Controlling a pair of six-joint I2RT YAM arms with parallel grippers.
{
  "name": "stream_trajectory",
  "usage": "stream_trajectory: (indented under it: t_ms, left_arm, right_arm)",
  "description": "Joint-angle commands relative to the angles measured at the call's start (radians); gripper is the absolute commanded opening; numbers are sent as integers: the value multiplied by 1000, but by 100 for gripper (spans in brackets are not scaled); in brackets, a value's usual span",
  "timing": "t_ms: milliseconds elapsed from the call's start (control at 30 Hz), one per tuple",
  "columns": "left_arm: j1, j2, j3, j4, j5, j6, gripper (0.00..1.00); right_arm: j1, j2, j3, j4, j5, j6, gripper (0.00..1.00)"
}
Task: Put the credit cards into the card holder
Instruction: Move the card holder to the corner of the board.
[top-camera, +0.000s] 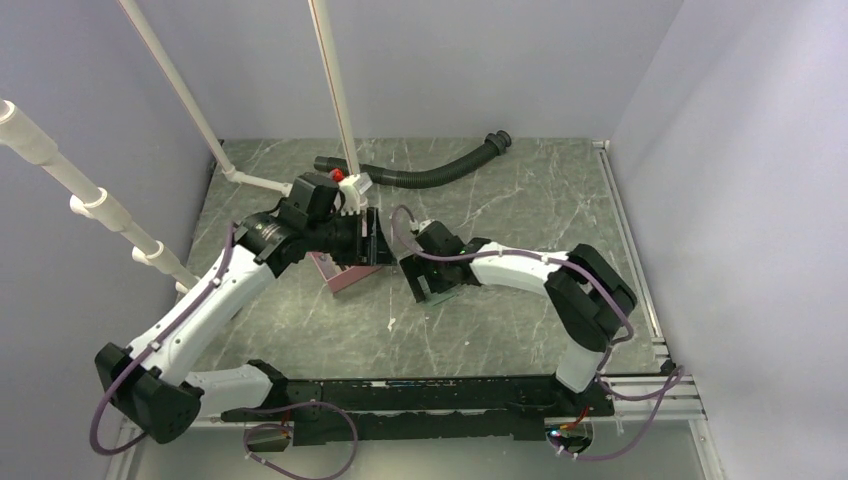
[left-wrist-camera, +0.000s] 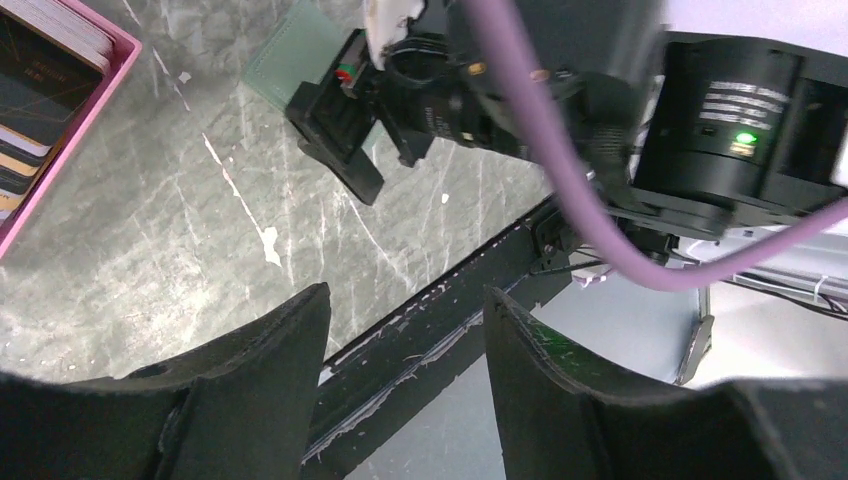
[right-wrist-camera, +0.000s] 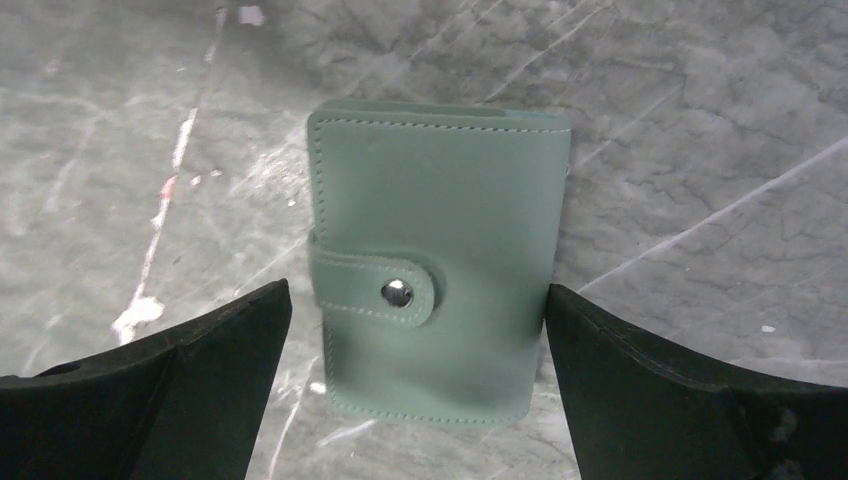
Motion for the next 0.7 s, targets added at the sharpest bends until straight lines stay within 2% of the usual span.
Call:
stream_trajectory:
  t_ms: [0, 67, 200, 333, 500, 567, 667]
  left_arm:
    - [4, -64, -4, -16, -18, 17, 63]
    - [4, -81, 5, -28, -28, 21, 63]
    - [5, -96, 25, -49, -44, 35, 64]
    - [6, -107, 43, -62, -38, 41, 64]
    - [5, -126, 50, -48, -7, 31, 63]
    - [5, -138, 41, -34, 10, 18, 63]
    - [6, -163, 25, -22, 38, -13, 63]
  right_arm:
    - [61, 62, 95, -72, 252, 33, 98]
    - [74, 104, 134, -138, 352, 76, 91]
    - [41, 52, 136, -145, 413, 120, 66]
    - [-155, -37, 158, -127, 326, 112, 41]
    - [-519, 29, 312, -134, 300, 61, 35]
    - [-647, 110, 401, -104, 272, 43, 35]
    - [-780, 274, 635, -135, 267, 19, 35]
